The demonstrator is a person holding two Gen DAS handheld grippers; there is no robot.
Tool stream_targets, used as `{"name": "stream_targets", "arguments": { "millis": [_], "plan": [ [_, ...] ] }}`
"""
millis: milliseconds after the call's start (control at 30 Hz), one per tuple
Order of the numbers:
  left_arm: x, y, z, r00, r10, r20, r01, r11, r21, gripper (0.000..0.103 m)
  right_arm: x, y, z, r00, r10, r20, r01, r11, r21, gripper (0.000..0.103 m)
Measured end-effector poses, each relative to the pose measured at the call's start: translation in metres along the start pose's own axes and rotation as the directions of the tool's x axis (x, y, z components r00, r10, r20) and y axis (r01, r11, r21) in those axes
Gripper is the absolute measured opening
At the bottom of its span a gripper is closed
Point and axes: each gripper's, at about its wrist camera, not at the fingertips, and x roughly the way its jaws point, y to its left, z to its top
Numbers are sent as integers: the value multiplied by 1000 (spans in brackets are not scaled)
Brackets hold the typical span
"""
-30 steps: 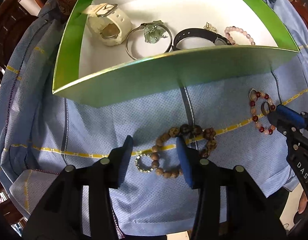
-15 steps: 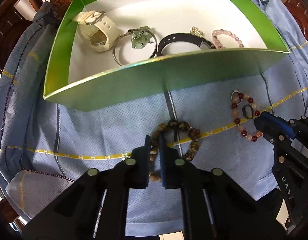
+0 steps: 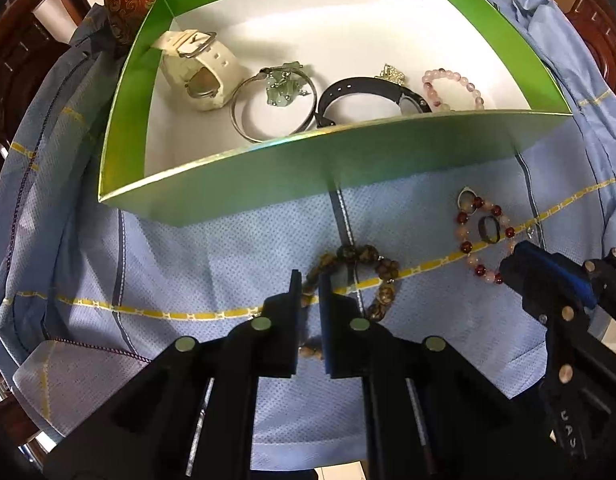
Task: Organize jewelry
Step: 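Lower the left tool onto the wooden bead bracelet while the right tool lowers onto the red bead bracelet, then close the left tool on the wooden bead bracelet while the right tool closes on the red bead bracelet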
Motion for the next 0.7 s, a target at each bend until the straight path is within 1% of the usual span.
{"name": "stream_targets", "arguments": {
  "millis": [67,133,167,200,267,333,467,500,567,667,700],
  "plan": [
    [0,3,0,1000,-1,-1,1,1000,0,12,-1,1,0,1000,-5,2,5,1000,0,9],
    [0,6,0,1000,2,-2,-2,1000,9,23,0,-1,1,1000,-13,-4,13,1000,5,9],
    [1,6,-1,1000,5,-2,-5,1000,14,25,0,-2,0,1000,-18,-7,18,1000,7,9],
    [1,5,-1,1000,8,-3,-8,1000,19,25,2,-3,-1,1000,-25,-12,25,1000,10,9],
    [3,3,-3,1000,8,-4,-8,1000,22,26,5,-6,-2,999,-44,-21,44,999,16,14],
    [3,4,-4,1000,9,-3,-9,1000,24,29,7,-9,-4,998,-60,-28,61,998,28,26],
    [-2,6,-3,1000,13,-3,-13,1000,24,35,15,-13,-6,996,-81,-47,82,996,35,27],
    [-2,6,-3,1000,16,-3,-16,1000,26,37,17,-14,-7,995,-85,-55,87,996,37,29],
    [-1,5,-6,1000,19,-3,-19,999,27,37,23,-16,-8,994,-88,-68,91,995,47,34],
    [-1,4,-8,1000,19,-3,-19,999,30,39,27,-17,-9,994,-91,-63,94,994,50,34],
    [0,4,-8,1000,21,-4,-21,999,31,42,28,-16,-9,993,-97,-64,100,994,42,34]
  ]
}}
